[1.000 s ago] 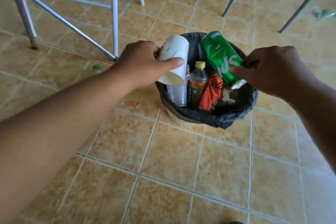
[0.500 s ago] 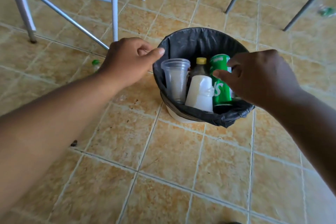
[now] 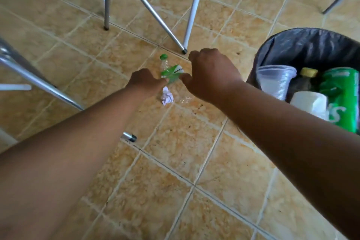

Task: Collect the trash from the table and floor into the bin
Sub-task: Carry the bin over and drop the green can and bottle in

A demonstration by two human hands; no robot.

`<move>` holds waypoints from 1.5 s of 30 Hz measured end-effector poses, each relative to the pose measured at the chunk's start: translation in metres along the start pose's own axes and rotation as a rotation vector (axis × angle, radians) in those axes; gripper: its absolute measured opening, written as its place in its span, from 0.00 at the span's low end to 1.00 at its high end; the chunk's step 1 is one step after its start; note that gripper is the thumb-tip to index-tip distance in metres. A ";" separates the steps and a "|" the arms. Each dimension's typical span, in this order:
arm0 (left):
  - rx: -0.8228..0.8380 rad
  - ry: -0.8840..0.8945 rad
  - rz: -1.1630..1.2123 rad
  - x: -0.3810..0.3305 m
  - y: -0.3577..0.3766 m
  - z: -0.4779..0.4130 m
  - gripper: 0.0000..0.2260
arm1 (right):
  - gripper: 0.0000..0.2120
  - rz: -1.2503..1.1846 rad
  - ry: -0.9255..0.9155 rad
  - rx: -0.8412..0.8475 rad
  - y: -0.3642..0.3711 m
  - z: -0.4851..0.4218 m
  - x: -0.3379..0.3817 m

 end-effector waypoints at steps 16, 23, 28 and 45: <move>0.217 0.211 -0.179 0.048 0.092 -0.023 0.13 | 0.19 -0.134 0.123 0.348 0.177 -0.023 0.018; 0.106 0.228 -0.098 0.045 0.073 -0.023 0.13 | 0.20 -0.153 0.116 0.238 0.150 -0.011 0.015; -0.005 0.202 0.001 0.025 0.044 -0.011 0.17 | 0.22 -0.151 0.111 0.057 0.101 0.002 0.017; -0.152 0.689 0.452 -0.167 -0.017 0.120 0.13 | 0.20 0.003 0.081 -0.305 -0.111 0.146 -0.156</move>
Point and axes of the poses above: each hand's wrist, its own z-axis away from the middle knuckle, its own y-axis out of the palm, x = y × z, the point moved 4 cm from there along -z, towards the middle knuckle, and after that the axes turned 14 degrees about z, right-handed, at the moved point
